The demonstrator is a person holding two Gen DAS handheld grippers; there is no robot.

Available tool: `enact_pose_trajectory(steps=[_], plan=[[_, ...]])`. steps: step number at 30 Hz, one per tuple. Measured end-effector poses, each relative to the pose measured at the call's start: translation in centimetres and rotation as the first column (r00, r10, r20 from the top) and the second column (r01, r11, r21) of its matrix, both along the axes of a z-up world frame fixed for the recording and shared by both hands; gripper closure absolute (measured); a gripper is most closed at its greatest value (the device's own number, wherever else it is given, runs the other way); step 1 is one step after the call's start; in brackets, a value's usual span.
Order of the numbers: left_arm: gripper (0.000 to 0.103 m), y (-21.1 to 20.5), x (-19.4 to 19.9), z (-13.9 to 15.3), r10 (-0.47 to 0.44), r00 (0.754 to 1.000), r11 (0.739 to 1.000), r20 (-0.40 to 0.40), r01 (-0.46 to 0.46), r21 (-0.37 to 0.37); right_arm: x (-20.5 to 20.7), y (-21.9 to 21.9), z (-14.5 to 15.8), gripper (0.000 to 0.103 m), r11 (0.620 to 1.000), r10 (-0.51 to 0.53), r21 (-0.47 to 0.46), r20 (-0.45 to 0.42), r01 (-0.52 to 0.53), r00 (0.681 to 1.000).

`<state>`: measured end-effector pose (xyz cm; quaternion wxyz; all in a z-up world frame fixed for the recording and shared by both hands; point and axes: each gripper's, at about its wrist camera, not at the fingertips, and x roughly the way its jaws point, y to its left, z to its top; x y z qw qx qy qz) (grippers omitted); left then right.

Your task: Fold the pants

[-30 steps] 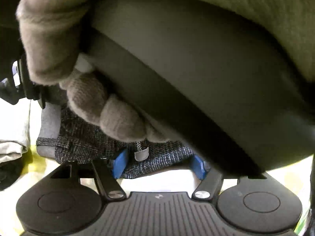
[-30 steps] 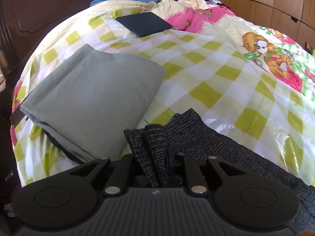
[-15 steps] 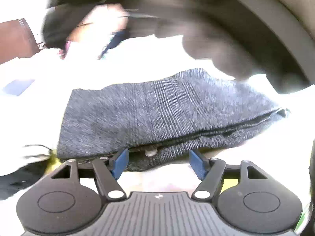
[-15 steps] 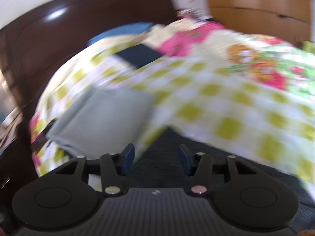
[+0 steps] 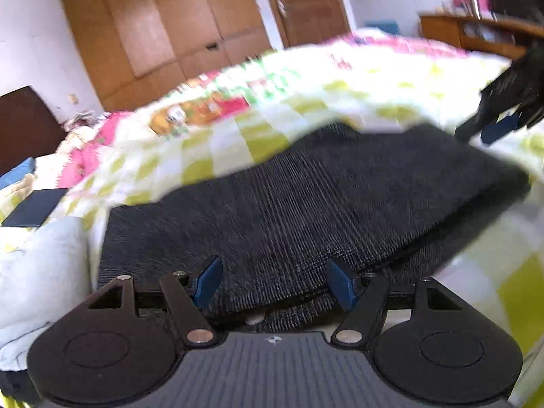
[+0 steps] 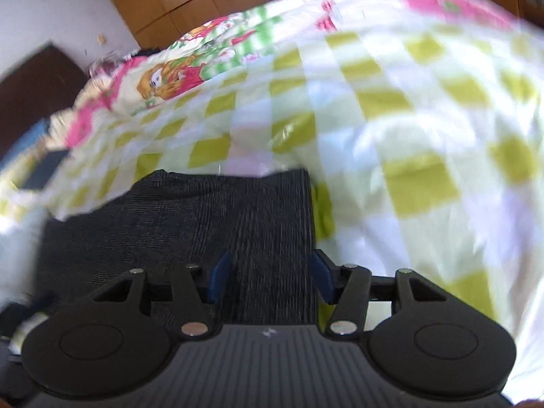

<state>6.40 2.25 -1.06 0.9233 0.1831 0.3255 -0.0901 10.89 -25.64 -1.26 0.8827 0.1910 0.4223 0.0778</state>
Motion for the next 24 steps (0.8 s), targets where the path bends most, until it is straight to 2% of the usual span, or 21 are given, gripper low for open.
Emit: enact_pose_trajectory(steps=[3, 5, 7, 9, 10, 13, 16, 18, 21, 24], plan=[[0.022, -0.8, 0.3, -0.4, -0.019, 0.999, 0.998, -0.028, 0.021, 0.057, -0.1, -2.1, -1.8, 0.046, 0.977, 0.042, 0.209, -0.049, -0.031, 0.998], [0.022, -1.1, 0.5, 0.0, -0.034, 0.999, 0.995, -0.038, 0.037, 0.090, -0.1, -3.3, -2.4, 0.046, 0.967, 0.041, 0.253, -0.040, -0.029, 0.998], [0.022, -1.4, 0.5, 1.0, -0.032, 0.999, 0.992, -0.031, 0.035, 0.121, 0.1, -5.2, -3.3, 0.046, 0.931, 0.013, 0.364, -0.053, 0.007, 0.999], [0.022, -1.4, 0.5, 2.2, -0.033, 0.999, 0.990, -0.004, 0.033, 0.137, 0.2, -6.9, -4.3, 0.047, 0.878, -0.005, 0.477, -0.072, 0.039, 0.997], [0.022, -1.7, 0.6, 2.7, -0.034, 0.999, 0.990, 0.009, 0.032, 0.136, 0.1, -7.6, -4.4, 0.047, 0.868, -0.018, 0.495, -0.073, 0.051, 0.997], [0.022, -2.4, 1.3, 3.9, -0.040, 0.999, 0.995, 0.029, 0.037, 0.098, 0.0, -8.9, -4.2, 0.049, 0.877, -0.035, 0.476, -0.064, 0.061, 0.997], [0.022, -3.7, 2.3, 4.0, -0.065, 0.998, 0.996, 0.018, 0.064, 0.065, 0.5, -9.2, -4.7, 0.049, 0.864, 0.033, 0.503, -0.089, 0.017, 0.996], [0.022, -4.8, 2.8, 3.6, -0.092, 0.996, 0.994, 0.006, 0.092, 0.060, 1.6, -8.6, -5.0, 0.044, 0.863, 0.085, 0.504, -0.100, -0.023, 0.991], [0.022, -6.2, 3.6, 2.8, -0.142, 0.990, 0.990, -0.016, 0.142, 0.019, 3.3, -8.3, -5.8, 0.036, 0.827, 0.141, 0.559, -0.102, -0.060, 0.985], [0.022, -7.3, 4.4, 1.9, -0.162, 0.985, 0.987, -0.052, 0.161, -0.019, 4.3, -8.5, -7.0, 0.039, 0.797, 0.119, 0.604, -0.136, -0.013, 0.984]])
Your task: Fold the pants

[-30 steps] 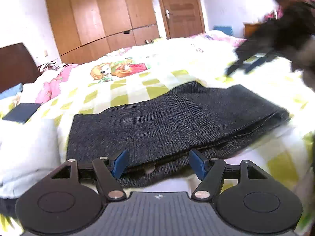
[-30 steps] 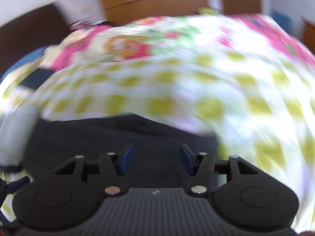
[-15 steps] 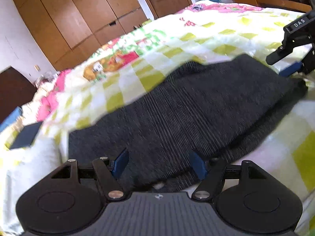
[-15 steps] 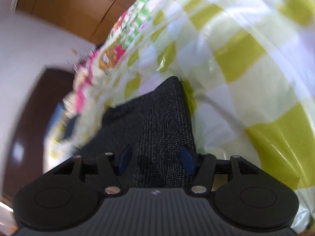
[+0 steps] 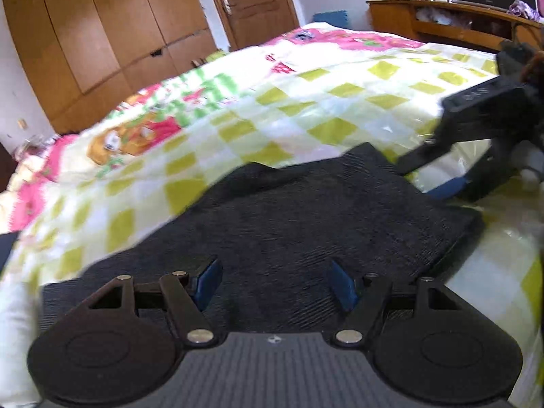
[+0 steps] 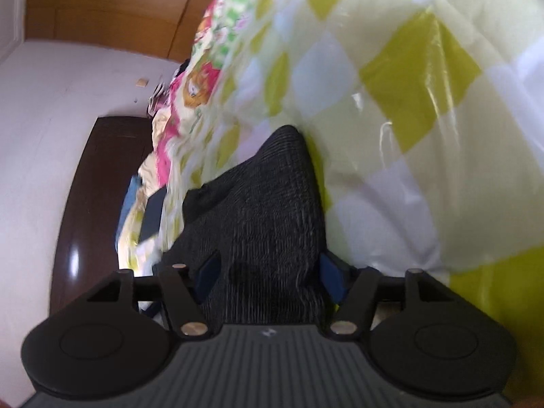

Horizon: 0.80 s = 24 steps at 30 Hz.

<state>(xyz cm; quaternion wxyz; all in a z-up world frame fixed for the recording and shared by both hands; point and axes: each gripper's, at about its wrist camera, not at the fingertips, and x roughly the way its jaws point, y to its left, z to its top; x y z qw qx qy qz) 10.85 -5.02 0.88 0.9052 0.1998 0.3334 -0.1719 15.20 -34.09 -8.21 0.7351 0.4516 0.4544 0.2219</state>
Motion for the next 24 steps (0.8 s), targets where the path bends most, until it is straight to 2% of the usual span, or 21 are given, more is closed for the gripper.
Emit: enact_pose_trajectory(steps=[3, 6, 7, 9, 10, 12, 14, 17, 19, 20, 21, 22, 23, 24], plan=[[0.022, -0.5, 0.2, -0.4, -0.012, 1.000, 1.000, 0.004, 0.012, 0.015, -0.5, -0.7, 1.0, 0.039, 0.999, 0.038, 0.015, 0.017, -0.038, 0.999], [0.022, -0.1, 0.1, -0.4, -0.029, 1.000, 1.000, -0.004, 0.029, 0.000, -1.3, -1.8, 1.3, 0.039, 0.991, 0.037, 0.128, 0.036, -0.041, 0.999], [0.022, 0.1, 0.2, -0.5, -0.027, 1.000, 1.000, -0.014, 0.027, -0.003, -1.3, -1.8, 1.1, 0.039, 0.992, 0.028, 0.119, 0.030, -0.032, 0.999], [0.022, 0.3, 0.4, -0.8, -0.021, 0.999, 1.000, -0.027, 0.020, -0.013, -0.4, -1.3, 0.2, 0.051, 0.999, 0.032, 0.020, -0.014, -0.031, 0.999], [0.022, 0.4, 0.4, -0.8, -0.018, 0.999, 1.000, -0.031, 0.018, -0.019, -0.1, -0.8, -0.1, 0.053, 0.999, 0.043, -0.001, -0.022, -0.043, 0.999], [0.022, 0.4, 0.3, -0.6, -0.019, 1.000, 1.000, -0.022, 0.019, -0.021, 0.5, 0.1, 0.2, 0.047, 0.997, 0.071, 0.000, -0.012, -0.071, 0.997], [0.022, 0.4, 0.4, -0.6, -0.024, 0.999, 1.000, -0.021, 0.023, -0.020, 0.3, 0.2, 1.0, 0.048, 0.995, 0.076, 0.059, -0.008, -0.075, 0.997], [0.022, 0.7, 0.1, -0.3, -0.037, 0.999, 0.999, -0.003, 0.037, -0.010, -1.1, -0.2, 3.2, 0.050, 0.975, 0.071, 0.203, 0.106, -0.092, 0.992], [0.022, 0.9, 0.0, -0.3, -0.046, 0.999, 0.999, -0.001, 0.046, -0.015, -1.0, 0.0, 3.3, 0.051, 0.982, 0.081, 0.158, 0.156, -0.105, 0.984], [0.022, 1.0, 0.1, -0.4, -0.047, 0.999, 0.999, -0.005, 0.047, -0.018, -0.4, 0.4, 2.3, 0.049, 0.987, 0.091, 0.121, 0.115, -0.105, 0.989], [0.022, 1.1, 0.2, -0.6, -0.048, 0.999, 0.999, -0.012, 0.047, -0.016, 0.5, 0.8, 0.6, 0.050, 0.989, 0.090, 0.113, 0.030, -0.093, 0.995], [0.022, 1.1, 0.3, -0.7, -0.045, 0.999, 0.999, -0.015, 0.045, -0.012, 1.0, 1.4, -0.9, 0.056, 0.988, 0.092, 0.126, -0.026, -0.088, 0.995], [0.022, 1.1, 0.3, -0.6, -0.044, 0.999, 0.999, -0.012, 0.044, -0.007, 1.3, 2.1, -1.4, 0.073, 0.987, 0.090, 0.141, -0.053, -0.082, 0.995], [0.022, 1.1, 0.3, -0.5, -0.044, 0.999, 0.999, -0.008, 0.044, -0.001, 1.1, 2.7, -1.0, 0.075, 0.987, 0.085, 0.142, -0.049, -0.078, 0.995]])
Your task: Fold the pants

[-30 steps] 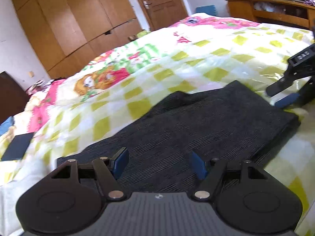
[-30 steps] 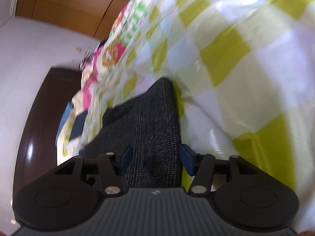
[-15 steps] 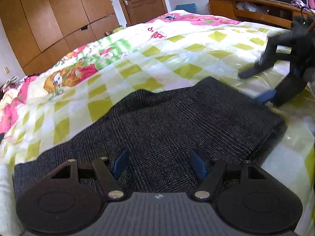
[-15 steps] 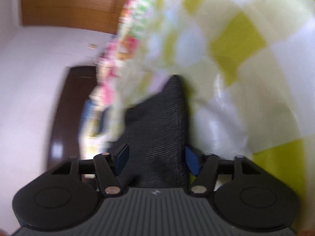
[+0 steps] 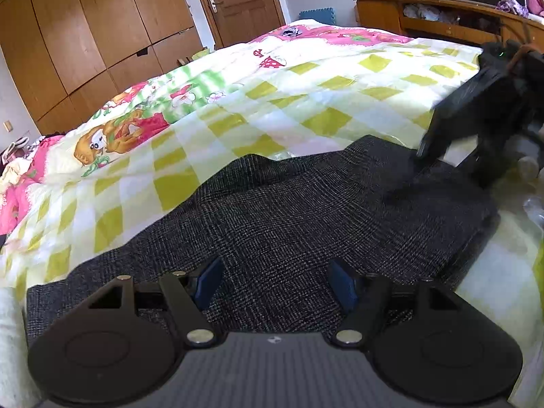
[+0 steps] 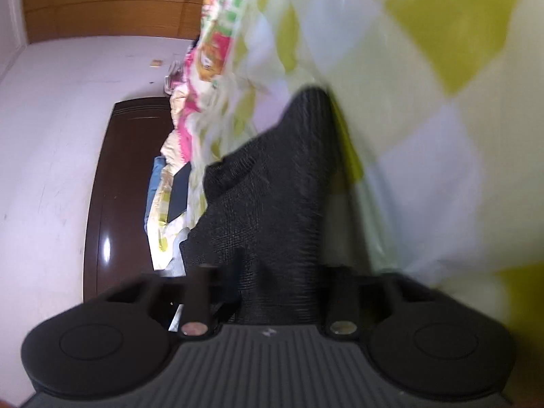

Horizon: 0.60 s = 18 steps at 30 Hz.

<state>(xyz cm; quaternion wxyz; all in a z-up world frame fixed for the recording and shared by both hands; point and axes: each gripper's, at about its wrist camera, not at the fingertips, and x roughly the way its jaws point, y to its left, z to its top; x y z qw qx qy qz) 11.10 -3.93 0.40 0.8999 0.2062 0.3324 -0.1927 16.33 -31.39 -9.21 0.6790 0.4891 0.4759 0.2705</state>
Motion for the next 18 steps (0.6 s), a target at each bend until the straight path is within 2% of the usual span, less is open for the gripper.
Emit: enact_pose_trajectory(steps=[1, 3, 4, 5, 8, 10, 12, 16, 18], plan=[[0.022, 0.0, -0.1, 0.2, 0.000, 1.000, 1.000, 0.008, 0.000, 0.008, -0.4, 0.3, 1.0, 0.076, 1.000, -0.009, 0.018, 0.039, 0.008, 0.999], [0.022, 0.1, -0.2, 0.4, -0.006, 1.000, 1.000, 0.019, 0.006, 0.013, -1.5, 0.6, 3.3, 0.086, 0.996, -0.034, 0.091, 0.140, 0.021, 0.990], [0.021, 0.1, -0.1, 0.5, -0.016, 1.000, 1.000, 0.023, 0.016, 0.008, -2.0, 0.7, 4.0, 0.087, 0.996, -0.038, 0.092, 0.198, 0.020, 0.980], [0.021, 0.0, 0.0, 0.5, -0.017, 0.999, 1.000, 0.027, 0.017, 0.003, -2.0, 1.1, 3.8, 0.093, 0.998, -0.033, 0.057, 0.216, 0.021, 0.976], [0.022, -1.7, 1.1, -0.8, -0.025, 0.998, 0.999, -0.055, 0.027, 0.037, -0.2, 1.6, -0.2, 0.094, 0.999, -0.042, -0.018, 0.014, 0.042, 0.999], [0.026, -3.4, 0.5, -1.2, -0.042, 0.998, 0.996, -0.035, 0.045, 0.076, -0.5, 0.5, 0.5, 0.095, 0.997, -0.071, 0.038, 0.054, 0.069, 0.996], [0.031, -4.7, 0.0, -1.0, -0.057, 0.998, 0.995, -0.015, 0.058, 0.083, -1.3, -0.6, 2.3, 0.095, 0.998, -0.069, 0.011, 0.118, 0.068, 0.991], [0.038, -8.0, 0.6, -0.9, -0.113, 0.989, 0.994, -0.097, 0.112, -0.008, -3.5, -4.5, 3.1, 0.094, 0.990, -0.138, 0.009, 0.116, 0.138, 0.984], [0.039, -10.5, 0.1, -1.0, -0.169, 0.981, 0.986, -0.091, 0.167, -0.022, -4.4, -6.8, 3.8, 0.094, 0.980, -0.193, -0.017, 0.115, 0.196, 0.974]])
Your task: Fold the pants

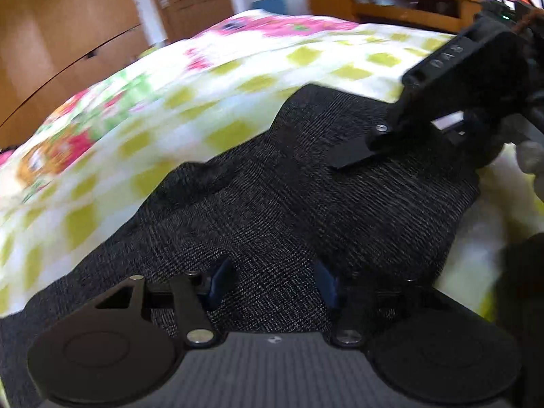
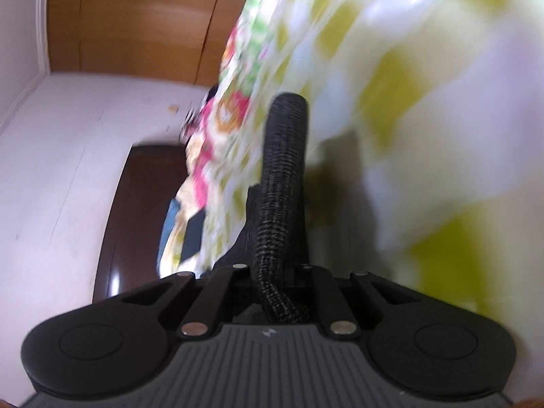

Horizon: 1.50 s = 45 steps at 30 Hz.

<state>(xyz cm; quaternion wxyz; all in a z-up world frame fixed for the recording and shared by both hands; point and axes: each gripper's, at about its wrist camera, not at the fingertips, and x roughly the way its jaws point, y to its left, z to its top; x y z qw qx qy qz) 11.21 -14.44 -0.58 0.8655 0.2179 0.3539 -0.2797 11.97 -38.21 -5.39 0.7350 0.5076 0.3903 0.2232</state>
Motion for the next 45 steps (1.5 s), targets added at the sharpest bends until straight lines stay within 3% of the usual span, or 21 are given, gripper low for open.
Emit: enact_pose_trajectory(steps=[3, 6, 11, 14, 16, 19, 21, 24, 29, 31, 35, 38, 40, 42, 45], plan=[[0.038, -3.8, -1.1, -0.2, -0.097, 0.995, 0.995, 0.036, 0.098, -0.017, -1.8, -3.9, 1.2, 0.094, 0.993, -0.082, -0.081, -0.007, 0.081, 0.997], [0.037, -5.0, -1.0, 0.5, -0.118, 0.993, 0.992, 0.024, 0.119, -0.051, -3.0, -6.0, 1.5, 0.094, 0.982, -0.148, -0.123, -0.028, 0.144, 0.989], [0.035, -0.3, -0.4, 1.8, 0.030, 0.997, 0.999, 0.072, -0.028, -0.029, -3.2, -4.9, 1.5, 0.091, 0.980, -0.141, -0.144, -0.028, 0.136, 0.990], [0.031, 3.9, 0.0, 0.3, 0.176, 0.981, 0.984, 0.075, -0.178, 0.011, -2.5, -4.6, 0.6, 0.088, 0.980, -0.121, -0.167, -0.050, 0.111, 0.991], [0.027, 6.3, -0.4, -1.0, 0.224, 0.974, 0.974, 0.041, -0.223, -0.038, -2.0, -3.6, 0.4, 0.088, 0.975, -0.136, -0.185, -0.065, 0.122, 0.989], [0.028, 7.2, -0.8, -0.1, 0.253, 0.966, 0.965, 0.046, -0.249, -0.078, -2.4, -3.4, 1.6, 0.091, 0.964, -0.167, -0.219, -0.056, 0.151, 0.984], [0.028, 7.7, -1.3, 1.0, 0.269, 0.957, 0.960, 0.109, -0.257, -0.115, -3.1, -2.9, 2.7, 0.092, 0.951, -0.169, -0.266, -0.033, 0.154, 0.985], [0.029, 7.2, -1.5, 0.3, 0.265, 0.955, 0.964, 0.135, -0.259, -0.059, -3.2, -1.5, 4.1, 0.092, 0.936, -0.159, -0.320, -0.024, 0.143, 0.987], [0.029, 5.0, -3.2, 0.2, 0.169, 0.966, 0.983, 0.196, -0.151, -0.103, -3.3, 0.3, 7.0, 0.092, 0.911, -0.148, -0.388, 0.008, 0.140, 0.989], [0.031, 3.2, -3.9, -1.6, 0.086, 0.980, 0.996, 0.180, -0.081, -0.033, -3.5, 1.3, 8.4, 0.092, 0.904, -0.136, -0.406, 0.025, 0.134, 0.990], [0.032, 3.0, -5.1, -2.2, 0.049, 0.967, 0.999, 0.251, -0.052, 0.006, -3.4, 4.6, 11.6, 0.092, 0.893, -0.069, -0.440, 0.076, 0.096, 0.995], [0.031, 4.4, -4.4, -1.3, 0.085, 0.974, 0.996, 0.211, -0.074, -0.058, -2.8, 8.3, 13.9, 0.092, 0.878, -0.001, -0.476, 0.116, 0.057, 0.993], [0.031, 5.8, -4.1, -0.7, 0.127, 0.967, 0.991, 0.222, -0.116, -0.060, -2.3, 11.0, 14.9, 0.092, 0.861, 0.057, -0.508, 0.134, 0.019, 0.989], [0.030, 6.9, -3.4, -0.7, 0.163, 0.966, 0.987, 0.201, -0.159, -0.038, -1.8, 13.9, 15.3, 0.092, 0.830, 0.118, -0.558, 0.130, -0.026, 0.984], [0.030, 9.8, -3.4, -0.2, 0.233, 0.958, 0.972, 0.168, -0.222, -0.080, -0.9, 18.4, 14.5, 0.092, 0.783, 0.200, -0.614, 0.099, -0.098, 0.975]])
